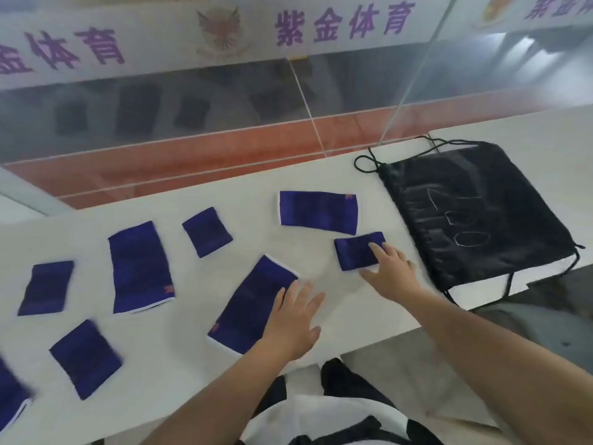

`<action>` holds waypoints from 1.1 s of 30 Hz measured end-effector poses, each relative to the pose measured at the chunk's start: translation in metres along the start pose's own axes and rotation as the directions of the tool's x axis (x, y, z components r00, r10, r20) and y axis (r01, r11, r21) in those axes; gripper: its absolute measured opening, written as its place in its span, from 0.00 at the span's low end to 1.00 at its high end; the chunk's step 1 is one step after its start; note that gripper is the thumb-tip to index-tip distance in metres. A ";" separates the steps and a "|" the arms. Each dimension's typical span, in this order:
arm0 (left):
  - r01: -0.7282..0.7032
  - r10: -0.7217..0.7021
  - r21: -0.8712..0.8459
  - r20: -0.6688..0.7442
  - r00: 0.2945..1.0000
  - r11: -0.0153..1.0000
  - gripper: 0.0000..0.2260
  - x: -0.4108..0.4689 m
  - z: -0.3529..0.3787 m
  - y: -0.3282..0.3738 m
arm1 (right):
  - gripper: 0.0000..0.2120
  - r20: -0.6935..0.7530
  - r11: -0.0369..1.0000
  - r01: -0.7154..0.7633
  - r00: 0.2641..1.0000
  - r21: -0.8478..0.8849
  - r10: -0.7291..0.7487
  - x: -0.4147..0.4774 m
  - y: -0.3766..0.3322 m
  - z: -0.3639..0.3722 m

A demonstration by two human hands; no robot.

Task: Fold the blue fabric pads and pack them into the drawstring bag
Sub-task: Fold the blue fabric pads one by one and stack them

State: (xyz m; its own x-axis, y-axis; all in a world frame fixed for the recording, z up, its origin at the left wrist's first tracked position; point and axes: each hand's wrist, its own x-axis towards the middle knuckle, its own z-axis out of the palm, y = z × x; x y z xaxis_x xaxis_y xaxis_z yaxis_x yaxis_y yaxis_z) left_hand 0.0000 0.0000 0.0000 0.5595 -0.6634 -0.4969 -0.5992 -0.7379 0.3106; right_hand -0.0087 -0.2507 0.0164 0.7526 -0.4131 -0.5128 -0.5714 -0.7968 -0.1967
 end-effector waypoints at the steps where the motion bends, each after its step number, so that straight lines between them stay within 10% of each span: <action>1: 0.010 -0.010 0.017 0.014 1.000 1.000 0.31 0.001 0.001 0.001 | 0.35 0.000 0.998 0.037 0.999 -0.049 -0.038 0.010 0.003 -0.004; 15: 0.143 -0.193 -0.276 -0.165 0.967 0.950 0.24 0.031 0.007 0.042 | 0.16 -0.056 0.884 0.467 0.883 0.008 -0.466 -0.041 0.051 0.074; 25: 0.255 -0.344 -0.456 -0.122 0.931 0.853 0.25 0.051 0.009 0.076 | 0.30 -0.144 0.988 0.095 0.987 0.124 -0.076 -0.061 0.055 0.075; 33: 0.375 -0.479 -0.613 -0.006 0.878 0.696 0.20 0.061 0.006 0.087 | 0.16 -0.048 0.898 -0.015 0.998 0.440 0.040 -0.056 0.037 0.061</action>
State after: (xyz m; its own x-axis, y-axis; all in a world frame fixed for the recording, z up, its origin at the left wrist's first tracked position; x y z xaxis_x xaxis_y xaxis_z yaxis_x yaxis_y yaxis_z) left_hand -0.0213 -0.1041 -0.0080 0.7815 -0.2300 -0.5800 0.1439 -0.8380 0.5263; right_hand -0.0920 -0.2304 -0.0128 0.7439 -0.4651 -0.4798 -0.6682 -0.5151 -0.5368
